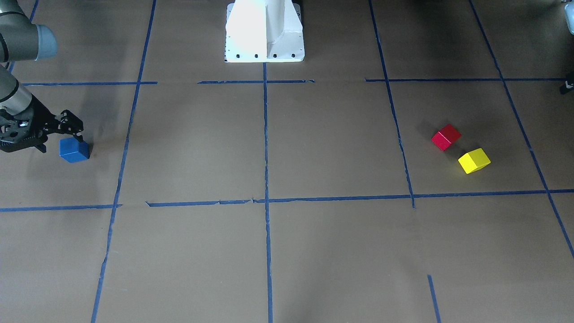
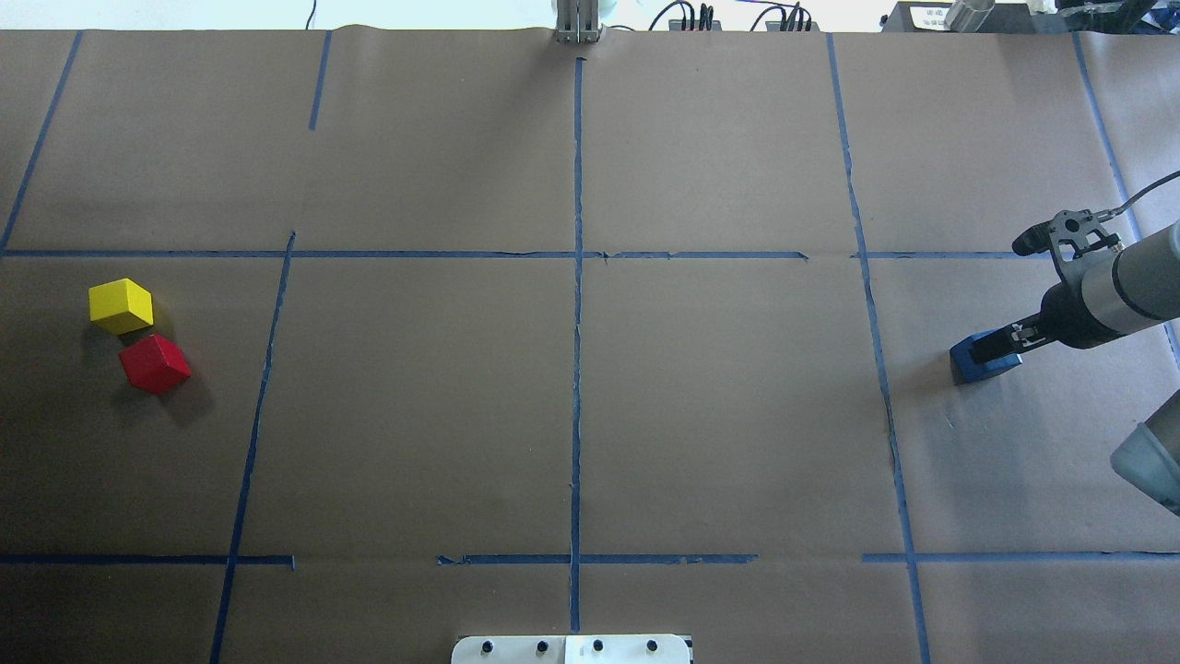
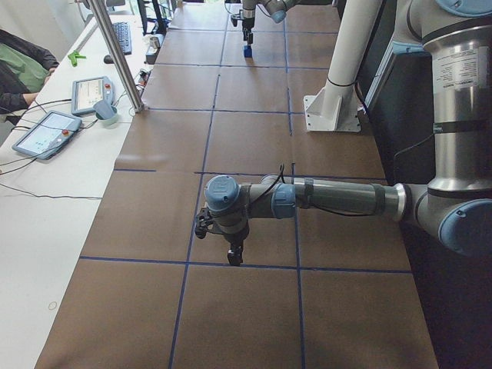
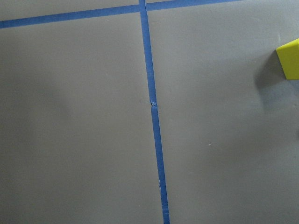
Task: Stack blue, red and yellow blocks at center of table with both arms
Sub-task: 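Reach the right gripper down to the blue cube and grasp it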
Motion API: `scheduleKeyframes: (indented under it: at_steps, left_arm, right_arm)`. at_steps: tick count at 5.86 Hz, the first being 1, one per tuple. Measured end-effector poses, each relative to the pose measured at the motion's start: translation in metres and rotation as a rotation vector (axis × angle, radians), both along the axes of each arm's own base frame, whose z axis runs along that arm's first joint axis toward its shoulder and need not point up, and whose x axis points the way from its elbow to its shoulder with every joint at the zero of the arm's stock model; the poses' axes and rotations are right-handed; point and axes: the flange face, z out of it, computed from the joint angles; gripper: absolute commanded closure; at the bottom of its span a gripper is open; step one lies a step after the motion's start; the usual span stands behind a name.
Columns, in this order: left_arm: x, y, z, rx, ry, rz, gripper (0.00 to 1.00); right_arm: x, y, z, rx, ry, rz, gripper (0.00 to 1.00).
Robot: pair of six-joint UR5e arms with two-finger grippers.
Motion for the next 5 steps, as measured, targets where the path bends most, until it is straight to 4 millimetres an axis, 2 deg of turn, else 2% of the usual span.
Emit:
scheduleKeyframes:
  at_steps: [1, 2, 3, 4, 5]
  left_arm:
    - [0.0, 0.0, 0.0, -0.001, 0.0, 0.0, 0.0]
    - [0.0, 0.0, 0.0, -0.002, 0.0, 0.0, 0.0]
    - [0.0, 0.0, 0.0, -0.001, 0.0, 0.0, 0.0]
    - [0.0, 0.0, 0.0, 0.0, 0.0, 0.0, 0.0]
    - [0.0, 0.0, 0.0, 0.001, 0.0, 0.0, 0.0]
  right_arm:
    - [-0.008, 0.003, 0.009, -0.008, 0.009, -0.016, 0.09]
    - [-0.017, 0.002, 0.015, -0.01, 0.013, -0.028, 0.65]
    - [-0.025, -0.002, 0.016, -0.007, 0.012, -0.035, 0.84]
    - [-0.029, -0.005, 0.014, -0.002, 0.009, -0.039, 0.9]
    - [-0.033, -0.009, 0.006, 0.006, -0.001, -0.036, 0.91]
